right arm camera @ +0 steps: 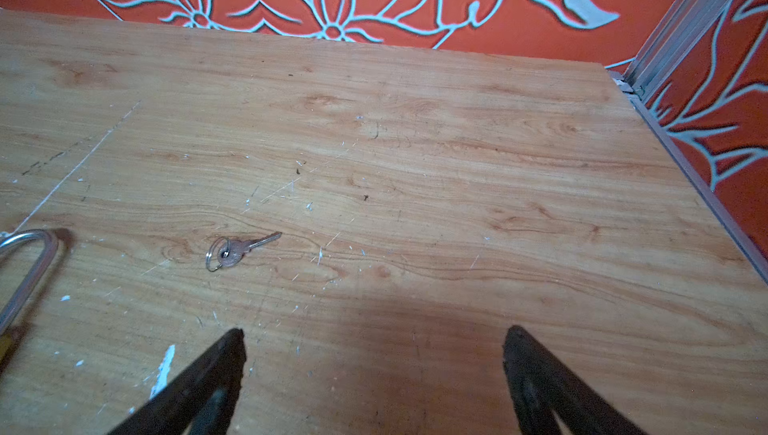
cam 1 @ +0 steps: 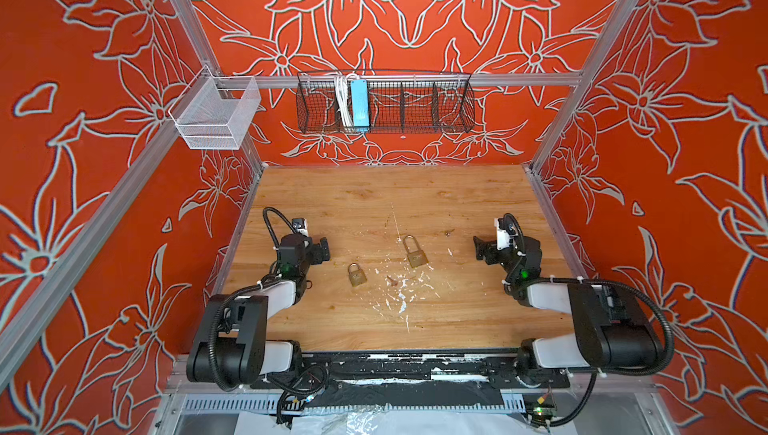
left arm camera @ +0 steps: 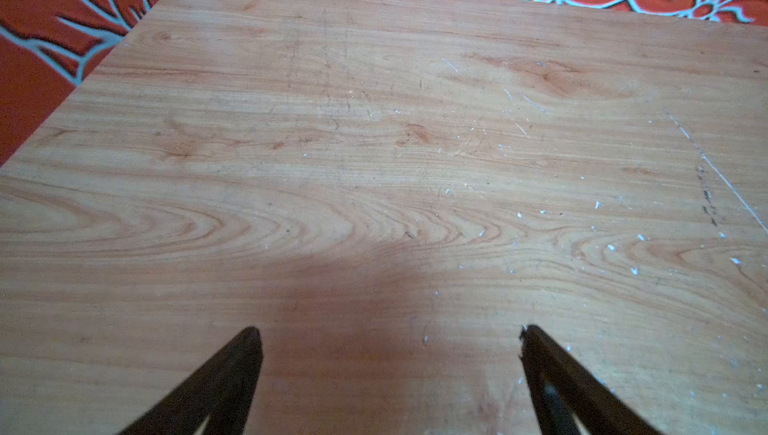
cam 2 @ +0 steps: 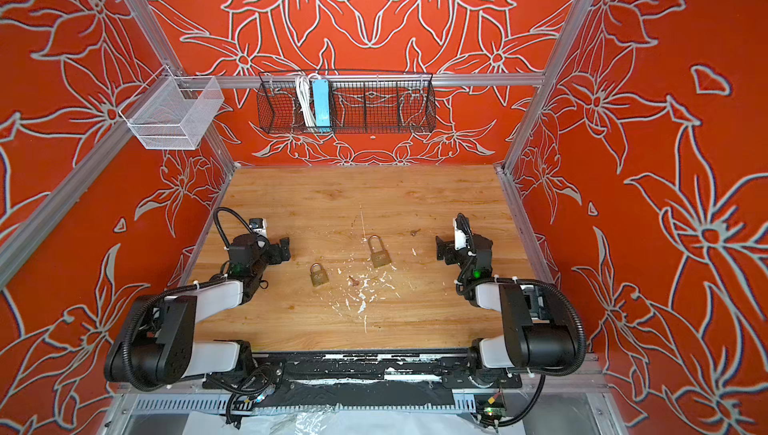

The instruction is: Unlock with the key

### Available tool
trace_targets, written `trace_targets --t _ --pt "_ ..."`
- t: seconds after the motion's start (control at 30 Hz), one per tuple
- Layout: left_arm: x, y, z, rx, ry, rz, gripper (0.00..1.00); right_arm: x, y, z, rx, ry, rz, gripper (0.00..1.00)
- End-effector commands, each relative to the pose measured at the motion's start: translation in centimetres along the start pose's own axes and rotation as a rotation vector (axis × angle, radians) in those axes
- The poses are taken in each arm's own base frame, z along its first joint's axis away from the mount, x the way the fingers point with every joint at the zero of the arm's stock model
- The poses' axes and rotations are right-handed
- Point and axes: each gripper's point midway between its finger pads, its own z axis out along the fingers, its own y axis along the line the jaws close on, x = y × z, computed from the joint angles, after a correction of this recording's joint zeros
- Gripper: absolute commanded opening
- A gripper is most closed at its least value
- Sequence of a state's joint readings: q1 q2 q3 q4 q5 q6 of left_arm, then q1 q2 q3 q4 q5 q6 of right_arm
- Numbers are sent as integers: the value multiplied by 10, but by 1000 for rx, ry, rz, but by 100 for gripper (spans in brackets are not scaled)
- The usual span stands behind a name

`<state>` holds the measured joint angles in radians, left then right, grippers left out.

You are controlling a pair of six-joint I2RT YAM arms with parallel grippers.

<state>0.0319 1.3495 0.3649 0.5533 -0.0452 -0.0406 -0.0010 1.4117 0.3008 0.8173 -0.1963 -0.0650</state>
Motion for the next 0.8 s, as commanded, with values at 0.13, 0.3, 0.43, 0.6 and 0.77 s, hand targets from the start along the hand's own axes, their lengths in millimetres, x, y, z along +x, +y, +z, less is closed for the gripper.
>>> trace_targets --t 0.13,0.3,0.43,0.6,0.77 --pt "-7 -2 2 2 -11 20 97 -6 1 -2 -10 -24 -18 98" --pt "-8 -2 2 2 -12 19 97 -6 0 -2 -9 -25 -18 98" --pt "-8 -3 2 4 -12 20 97 -5 0 -2 -9 -23 -16 98" --pt "-8 -2 2 3 -11 20 97 -5 -2 -1 -11 -15 1 98" --pt "-8 -2 2 2 -11 20 97 -6 -3 0 -11 -15 0 98"
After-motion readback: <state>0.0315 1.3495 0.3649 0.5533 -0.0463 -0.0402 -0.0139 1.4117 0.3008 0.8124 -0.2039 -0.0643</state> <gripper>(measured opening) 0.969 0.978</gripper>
